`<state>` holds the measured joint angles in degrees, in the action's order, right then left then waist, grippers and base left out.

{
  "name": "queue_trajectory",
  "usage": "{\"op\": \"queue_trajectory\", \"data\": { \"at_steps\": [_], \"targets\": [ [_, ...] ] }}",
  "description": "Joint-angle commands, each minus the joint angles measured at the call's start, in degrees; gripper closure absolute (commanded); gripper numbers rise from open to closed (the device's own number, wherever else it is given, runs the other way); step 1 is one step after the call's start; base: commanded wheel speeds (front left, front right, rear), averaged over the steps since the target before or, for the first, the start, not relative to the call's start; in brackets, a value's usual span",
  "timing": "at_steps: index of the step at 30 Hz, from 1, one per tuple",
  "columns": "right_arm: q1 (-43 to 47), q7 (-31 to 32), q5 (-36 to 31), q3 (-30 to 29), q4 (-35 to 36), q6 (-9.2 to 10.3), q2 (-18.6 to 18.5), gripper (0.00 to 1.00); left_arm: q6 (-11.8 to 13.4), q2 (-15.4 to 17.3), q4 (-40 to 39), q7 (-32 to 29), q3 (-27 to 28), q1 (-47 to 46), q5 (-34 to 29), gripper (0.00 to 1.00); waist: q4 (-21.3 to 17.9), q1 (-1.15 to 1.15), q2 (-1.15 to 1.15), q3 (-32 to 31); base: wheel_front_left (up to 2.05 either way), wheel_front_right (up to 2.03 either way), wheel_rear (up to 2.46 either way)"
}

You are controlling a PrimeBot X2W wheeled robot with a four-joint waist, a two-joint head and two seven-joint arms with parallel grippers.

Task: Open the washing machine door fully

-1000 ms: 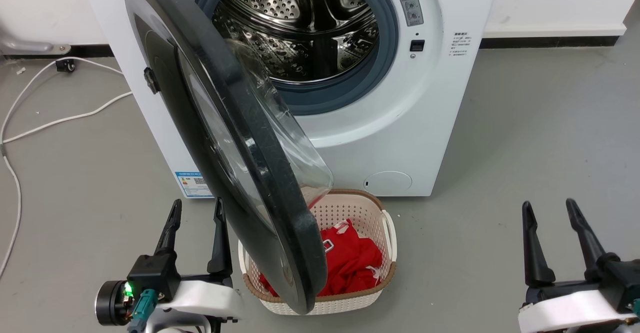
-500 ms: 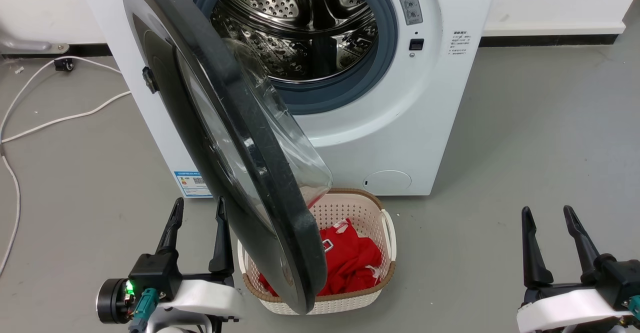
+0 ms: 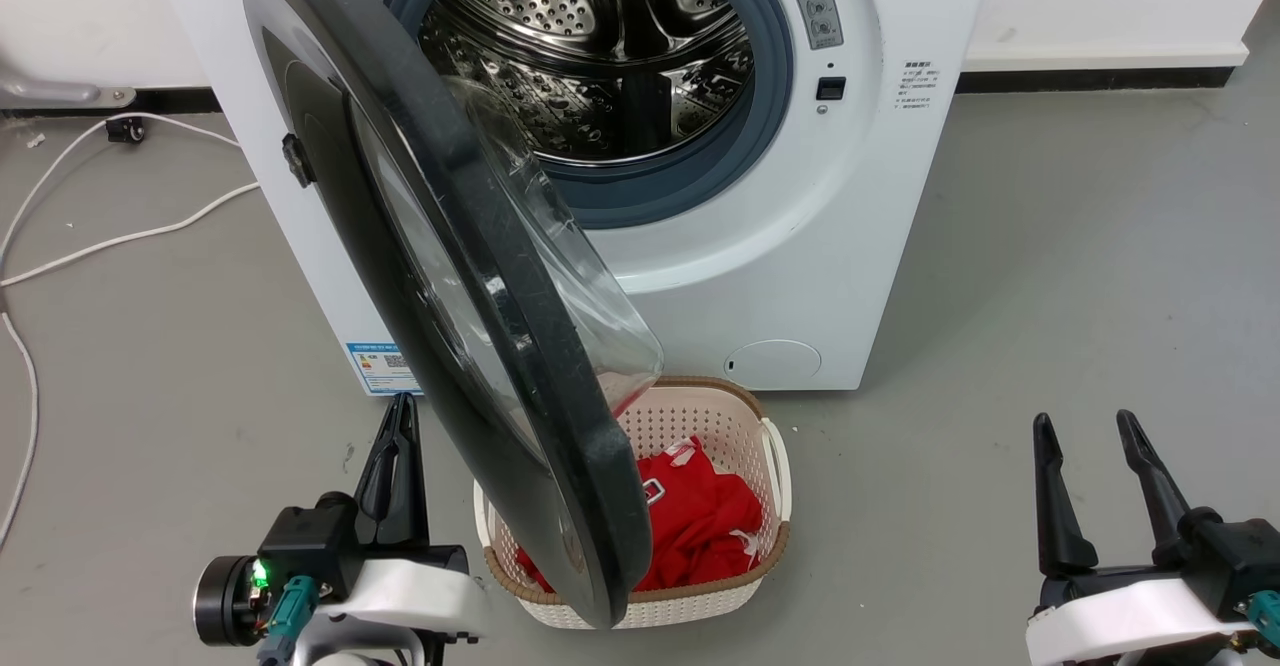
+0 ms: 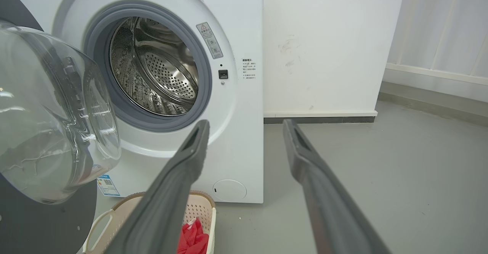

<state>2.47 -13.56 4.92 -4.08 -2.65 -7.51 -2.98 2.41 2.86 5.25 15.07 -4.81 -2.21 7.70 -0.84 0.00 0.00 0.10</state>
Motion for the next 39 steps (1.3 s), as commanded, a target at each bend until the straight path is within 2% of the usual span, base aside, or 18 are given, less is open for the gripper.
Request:
{"op": "queue_trajectory", "data": {
  "at_steps": [1,11,24,32,39],
  "targets": [
    [-0.51,0.05,0.11,0.15,0.17,0.04,0.19,0.00,-0.39,0.03,-0.14,0.15,0.25,-0.47,-0.34,1.00,0.02,0.00,0.00,0.01,0.00,0.00,0.00],
    [-0.10,0.27,0.44,0.35,0.18,0.04,0.19,0.00,-0.44,0.02,-4.87,0.15,0.94,-2.20,-0.64,1.00,0.27,0.00,0.00,-0.12,0.00,0.00,0.00],
    [0.04,0.73,0.69,0.49,-0.01,0.04,0.18,0.00,-0.38,0.03,-25.83,0.14,-0.40,-6.50,-1.32,1.00,0.21,0.00,0.00,-0.18,0.00,0.00,0.00],
    [0.42,0.76,1.13,0.50,-0.12,0.04,0.18,0.00,-0.49,0.02,-36.76,0.14,-4.33,-7.73,-0.24,1.00,-0.13,0.00,0.00,-0.44,0.00,0.00,0.00],
    [0.47,1.01,1.33,0.36,0.03,0.04,0.18,0.00,-3.70,0.03,-36.76,0.12,-12.29,-6.22,0.34,1.00,-0.04,0.00,0.00,-0.37,0.00,0.00,0.00]
  ]
}}
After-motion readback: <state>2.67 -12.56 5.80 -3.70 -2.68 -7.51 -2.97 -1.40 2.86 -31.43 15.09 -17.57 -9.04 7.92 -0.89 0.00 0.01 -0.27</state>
